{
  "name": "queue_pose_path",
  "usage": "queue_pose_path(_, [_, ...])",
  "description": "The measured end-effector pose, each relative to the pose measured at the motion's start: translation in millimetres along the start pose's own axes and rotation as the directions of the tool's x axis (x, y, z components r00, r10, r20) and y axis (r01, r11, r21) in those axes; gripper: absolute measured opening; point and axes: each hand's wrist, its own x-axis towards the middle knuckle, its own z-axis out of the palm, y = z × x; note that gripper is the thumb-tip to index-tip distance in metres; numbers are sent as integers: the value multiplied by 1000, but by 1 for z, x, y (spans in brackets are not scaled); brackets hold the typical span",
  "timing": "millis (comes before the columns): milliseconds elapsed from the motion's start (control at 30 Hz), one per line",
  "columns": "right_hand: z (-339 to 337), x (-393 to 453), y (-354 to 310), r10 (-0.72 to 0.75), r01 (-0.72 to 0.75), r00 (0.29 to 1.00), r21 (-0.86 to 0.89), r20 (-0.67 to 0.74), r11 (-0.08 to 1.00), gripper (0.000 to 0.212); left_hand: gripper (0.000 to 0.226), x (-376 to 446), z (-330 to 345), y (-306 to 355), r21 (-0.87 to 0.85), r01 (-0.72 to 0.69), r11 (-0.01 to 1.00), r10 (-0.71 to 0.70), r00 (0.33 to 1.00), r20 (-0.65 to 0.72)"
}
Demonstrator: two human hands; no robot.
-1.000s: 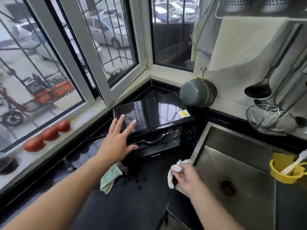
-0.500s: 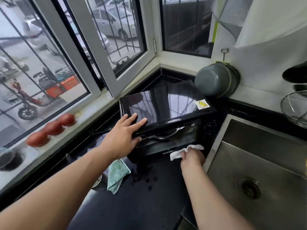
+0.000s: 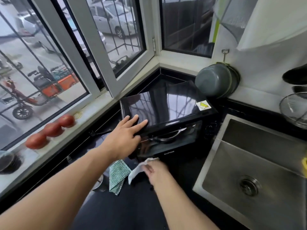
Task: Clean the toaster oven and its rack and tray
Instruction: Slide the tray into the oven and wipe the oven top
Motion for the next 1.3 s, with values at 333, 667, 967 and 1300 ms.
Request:
queue_pose_path(333, [-34, -22, -91, -417, 455, 837, 27, -354, 890, 30, 72, 2, -15, -32, -365, -23, 931, 42, 998, 44])
queue_pose_path(667, [65, -60, 35, -348, 340, 937, 140, 33, 930, 33, 68, -1, -15, -31, -476, 9, 880, 22, 998, 60])
queue_pose_path(967, [65, -60, 27, -546, 541, 836, -84, -53, 837, 18, 84, 1, -13, -38, -480, 35, 877, -4, 998, 66])
queue_pose_path(1300, [68, -84, 29, -858, 727, 267, -677, 439, -120, 11, 64, 1, -5, -39, -375, -67, 925, 71, 997, -2])
